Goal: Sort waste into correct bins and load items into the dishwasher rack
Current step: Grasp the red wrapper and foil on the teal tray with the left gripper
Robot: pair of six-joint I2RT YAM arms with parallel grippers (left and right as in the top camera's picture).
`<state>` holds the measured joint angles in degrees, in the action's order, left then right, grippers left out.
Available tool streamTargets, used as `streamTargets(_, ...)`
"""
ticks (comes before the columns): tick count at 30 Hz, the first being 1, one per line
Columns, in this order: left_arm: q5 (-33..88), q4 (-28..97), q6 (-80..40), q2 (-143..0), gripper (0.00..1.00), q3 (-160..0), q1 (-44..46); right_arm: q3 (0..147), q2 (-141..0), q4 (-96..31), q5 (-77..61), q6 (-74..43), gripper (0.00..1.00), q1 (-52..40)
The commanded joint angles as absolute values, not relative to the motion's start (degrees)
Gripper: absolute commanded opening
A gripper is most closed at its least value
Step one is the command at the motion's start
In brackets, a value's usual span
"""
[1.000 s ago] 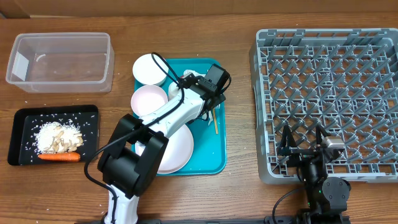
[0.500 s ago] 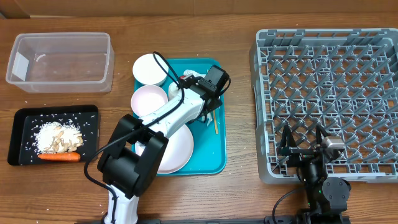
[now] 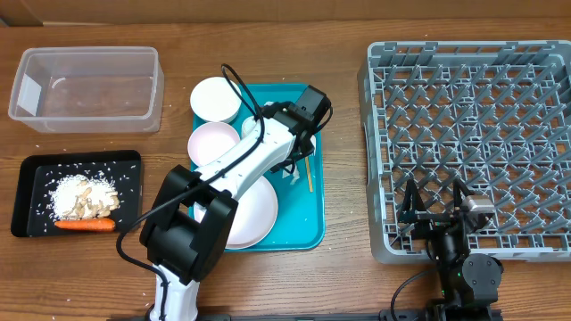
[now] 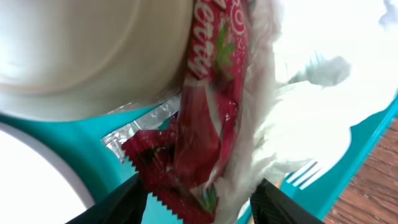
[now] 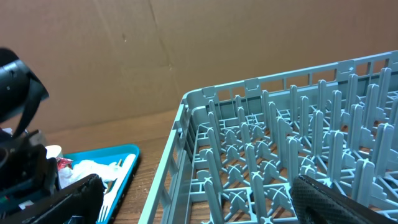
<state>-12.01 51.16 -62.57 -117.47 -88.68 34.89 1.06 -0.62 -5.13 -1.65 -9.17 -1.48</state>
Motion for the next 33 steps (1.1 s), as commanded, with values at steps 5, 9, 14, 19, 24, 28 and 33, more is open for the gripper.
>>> streamTargets(5,-11.64,57.87,-60.80,-117.10,0.55,-94.54,37.58,0.47,-0.19,-4.71,-1.54,-8.95,1.00,-1.26)
streamTargets(9,-10.90,60.27,-60.73,-117.10,0.55,-95.39,39.20,0.47,-0.19,-4.71,-1.54,-8.95,1.00,-1.26)
streamTargets(14,-15.79,60.42,-60.40,-117.10,0.59,-95.44,39.18,0.47,-0.19,-4.71,-1.54,-8.93,1.00,-1.26)
streamTargets(19,-16.93,59.86,-60.42,-117.10,0.56,-95.42,34.94,0.47,-0.19,-4.71,-1.54,-8.93,1.00,-1.26)
streamTargets(24,-15.81,59.44,-60.38,-117.12,0.41,-95.00,32.69,0.47,-0.19,-4.71,-1.54,-8.95,1.00,-1.26)
streamTargets(28,-15.05,58.02,-60.38,-117.38,0.42,-94.91,32.99,0.47,-0.19,-4.71,-1.54,-8.95,1.00,-1.26)
streamTargets(33,-14.13,56.93,-60.36,-119.37,0.43,-94.91,33.76,0.47,-0.19,-4.71,-1.54,-8.93,1.00,-1.26)
